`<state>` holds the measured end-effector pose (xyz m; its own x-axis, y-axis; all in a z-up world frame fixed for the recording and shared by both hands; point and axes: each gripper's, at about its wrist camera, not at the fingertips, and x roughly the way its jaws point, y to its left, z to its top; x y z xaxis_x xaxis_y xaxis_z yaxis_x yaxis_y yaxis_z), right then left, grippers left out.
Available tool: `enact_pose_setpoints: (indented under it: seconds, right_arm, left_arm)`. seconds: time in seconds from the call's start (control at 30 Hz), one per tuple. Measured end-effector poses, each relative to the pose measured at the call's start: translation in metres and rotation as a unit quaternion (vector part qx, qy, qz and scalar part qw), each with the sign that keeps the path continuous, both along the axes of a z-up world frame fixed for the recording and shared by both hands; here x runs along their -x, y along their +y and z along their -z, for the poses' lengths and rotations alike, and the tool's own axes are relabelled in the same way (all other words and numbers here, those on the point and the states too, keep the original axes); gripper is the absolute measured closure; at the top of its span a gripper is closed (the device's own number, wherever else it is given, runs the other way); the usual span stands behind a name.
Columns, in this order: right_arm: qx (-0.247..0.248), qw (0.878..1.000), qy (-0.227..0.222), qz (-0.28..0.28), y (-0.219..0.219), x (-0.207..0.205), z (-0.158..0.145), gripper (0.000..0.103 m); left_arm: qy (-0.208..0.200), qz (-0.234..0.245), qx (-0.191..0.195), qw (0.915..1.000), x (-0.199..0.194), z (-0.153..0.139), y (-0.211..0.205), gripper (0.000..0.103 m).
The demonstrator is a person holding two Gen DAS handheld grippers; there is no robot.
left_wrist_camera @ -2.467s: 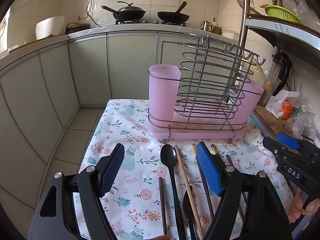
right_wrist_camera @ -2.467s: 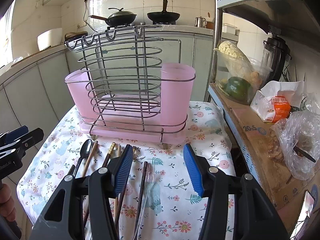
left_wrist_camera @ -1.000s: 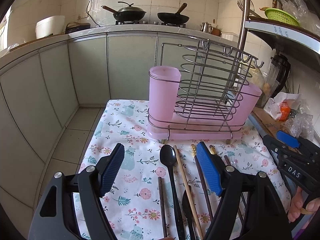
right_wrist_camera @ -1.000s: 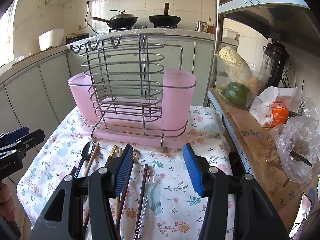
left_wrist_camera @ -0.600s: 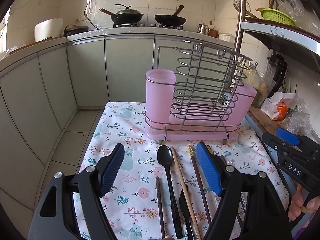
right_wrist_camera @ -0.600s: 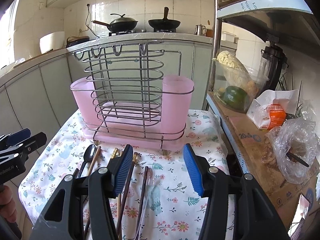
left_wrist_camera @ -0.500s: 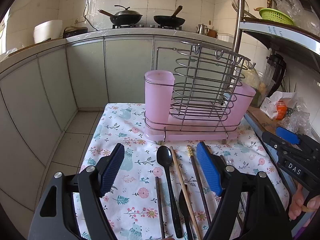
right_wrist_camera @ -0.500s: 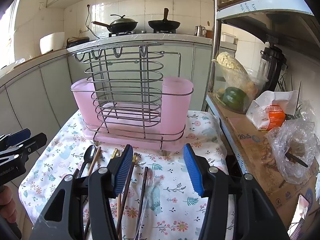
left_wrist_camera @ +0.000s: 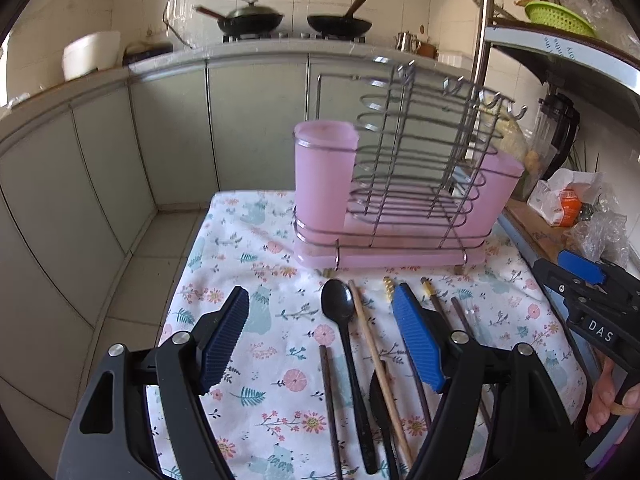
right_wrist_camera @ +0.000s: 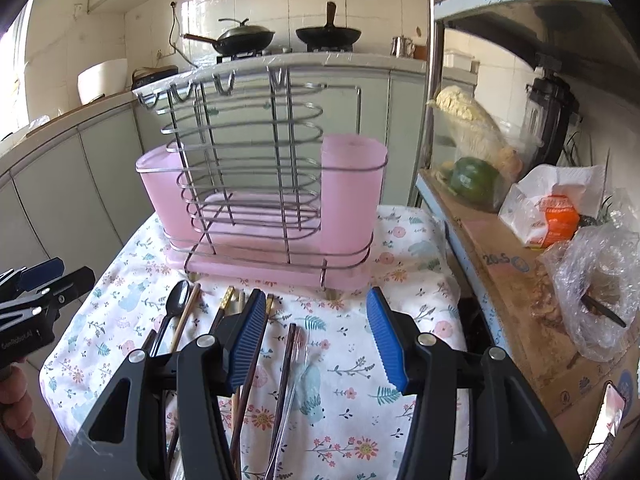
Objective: Organize utensils
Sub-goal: 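Lower and grasp a dark chopstick with left tool while right tool grasps clear fork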
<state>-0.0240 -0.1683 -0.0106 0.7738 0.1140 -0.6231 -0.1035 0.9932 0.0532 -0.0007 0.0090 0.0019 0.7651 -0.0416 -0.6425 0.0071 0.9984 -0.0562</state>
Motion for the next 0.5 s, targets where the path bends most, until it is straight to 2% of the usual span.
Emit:
enact_pose_setpoints:
  seconds: [0.1, 0.2, 0.23, 0.27, 0.33, 0.43, 0.5]
  right_arm:
    - [-0.009, 1.0, 0.023, -0.012, -0.003, -0.006, 0.007, 0.051]
    - [-0.024, 0.998, 0.053, -0.021, -0.008, -0.014, 0.015, 0.052]
    - [-0.033, 0.997, 0.064, -0.023, -0.009, -0.017, 0.017, 0.057]
    - [-0.045, 0.996, 0.078, -0.027, -0.011, -0.02, 0.02, 0.057]
    - [-0.074, 0.991, 0.108, -0.035, -0.016, -0.028, 0.027, 0.061]
    - [-0.107, 0.982, 0.149, -0.045, -0.02, -0.037, 0.037, 0.065]
    - [-0.125, 0.976, 0.171, -0.051, -0.021, -0.041, 0.044, 0.066]
  left_arm:
    - [0.03, 0.01, 0.016, 0.9994, -0.009, 0.004, 0.016, 0.028]
    - [0.076, 0.027, 0.039, 0.996, -0.023, 0.011, 0.034, 0.028]
    - [0.091, 0.028, 0.046, 0.9944, -0.027, 0.013, 0.037, 0.036]
    - [0.116, 0.033, 0.06, 0.9909, -0.034, 0.018, 0.042, 0.04]
    - [0.159, 0.037, 0.082, 0.9832, -0.046, 0.028, 0.048, 0.057]
    - [0.236, 0.05, 0.109, 0.9644, -0.061, 0.053, 0.046, 0.072]
    - [0.266, 0.065, 0.11, 0.9554, -0.066, 0.066, 0.038, 0.078]
